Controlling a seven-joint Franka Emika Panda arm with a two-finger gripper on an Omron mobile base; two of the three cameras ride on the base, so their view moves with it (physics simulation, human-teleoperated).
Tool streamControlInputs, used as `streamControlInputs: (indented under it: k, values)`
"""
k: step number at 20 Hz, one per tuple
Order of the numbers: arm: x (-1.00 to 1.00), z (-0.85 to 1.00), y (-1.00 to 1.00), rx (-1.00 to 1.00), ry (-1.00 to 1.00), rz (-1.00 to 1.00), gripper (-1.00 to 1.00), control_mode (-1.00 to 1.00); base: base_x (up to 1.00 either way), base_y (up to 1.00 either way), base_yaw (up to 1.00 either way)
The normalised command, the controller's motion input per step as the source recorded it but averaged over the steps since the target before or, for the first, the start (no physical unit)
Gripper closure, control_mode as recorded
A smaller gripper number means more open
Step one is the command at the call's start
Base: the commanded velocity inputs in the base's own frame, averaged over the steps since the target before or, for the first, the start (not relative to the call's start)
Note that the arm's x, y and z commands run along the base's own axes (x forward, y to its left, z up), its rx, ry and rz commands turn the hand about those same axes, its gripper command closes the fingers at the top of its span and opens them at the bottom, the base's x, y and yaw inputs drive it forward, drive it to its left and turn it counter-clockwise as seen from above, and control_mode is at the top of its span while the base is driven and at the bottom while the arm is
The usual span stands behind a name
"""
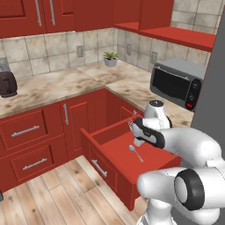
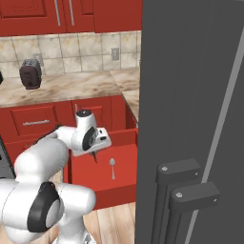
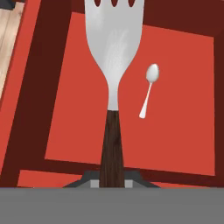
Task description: Organize the utensils by type. Pick up the wooden spoons from the counter and place them in the open cabinet. Then pick up the metallic utensils from the counter and place them in the open drawer.
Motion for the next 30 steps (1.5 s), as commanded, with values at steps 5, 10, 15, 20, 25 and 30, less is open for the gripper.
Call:
streamControlInputs:
  k: [5, 10, 15, 20, 25, 30]
  values:
    - [0.73, -0.69, -0.1, 0.0, 0.12, 0.0, 1.0, -1.0, 0.0, 0.0, 0.0]
    - [0.84, -0.5, 0.0, 0.0, 0.12, 0.0, 1.0, -1.0, 0.0, 0.0, 0.0]
    - [0.77, -0.54, 0.0, 0.0, 0.14, 0.01, 1.0, -1.0, 0.0, 0.0, 0.0]
    - [0.7, -0.64, 0.0, 0.0, 0.11, 0.01, 1.0, -1.0, 0.0, 0.0, 0.0]
    - [0.59, -0.68, 0.0, 0.0, 0.07, 0.01, 1.0, -1.0, 0.0, 0.0, 0.0]
    - [0.45, -0.64, 0.0, 0.0, 0.02, 0.0, 1.0, -1.0, 0.0, 0.0, 0.0]
